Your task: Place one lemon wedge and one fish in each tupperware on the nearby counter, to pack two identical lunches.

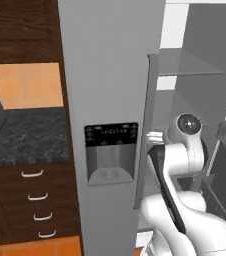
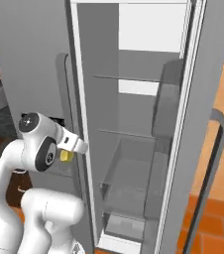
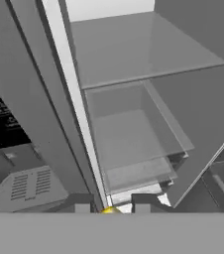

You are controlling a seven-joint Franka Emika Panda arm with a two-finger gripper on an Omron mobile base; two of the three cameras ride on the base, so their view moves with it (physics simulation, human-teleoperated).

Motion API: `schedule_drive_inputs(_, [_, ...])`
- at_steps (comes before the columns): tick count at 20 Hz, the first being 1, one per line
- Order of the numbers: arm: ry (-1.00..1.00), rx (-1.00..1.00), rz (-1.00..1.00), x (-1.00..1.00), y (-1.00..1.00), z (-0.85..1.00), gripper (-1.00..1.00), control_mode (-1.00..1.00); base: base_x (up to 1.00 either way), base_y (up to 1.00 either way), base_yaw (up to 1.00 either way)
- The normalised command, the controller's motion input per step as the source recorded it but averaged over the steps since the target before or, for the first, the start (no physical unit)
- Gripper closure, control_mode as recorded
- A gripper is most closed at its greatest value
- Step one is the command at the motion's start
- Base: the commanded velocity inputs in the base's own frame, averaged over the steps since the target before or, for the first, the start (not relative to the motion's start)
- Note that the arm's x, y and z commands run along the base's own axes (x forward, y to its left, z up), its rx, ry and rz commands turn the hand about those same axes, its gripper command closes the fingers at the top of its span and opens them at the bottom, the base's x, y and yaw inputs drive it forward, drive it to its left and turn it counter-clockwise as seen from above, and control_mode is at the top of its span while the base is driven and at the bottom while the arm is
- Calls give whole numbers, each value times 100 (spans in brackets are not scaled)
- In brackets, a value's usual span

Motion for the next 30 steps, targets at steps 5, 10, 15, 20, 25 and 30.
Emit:
schedule_drive_inputs(5, [0, 0, 0, 0, 0, 0, 100, 100, -11, 100, 8])
schedule_drive_inputs(10, [0, 0, 0, 0, 0, 0, 100, 100, 11, 100, 5])
schedule_drive_inputs(15, [0, 0, 0, 0, 0, 0, 100, 100, 26, 100, 3])
schedule_drive_inputs(20, [0, 0, 0, 0, 0, 0, 100, 100, 58, 100, 1])
schedule_drive_inputs(25, [0, 0, 0, 0, 0, 0, 100, 100, 77, 100, 0])
schedule_drive_inputs(30, [0, 0, 0, 0, 0, 0, 100, 100, 59, 100, 0])
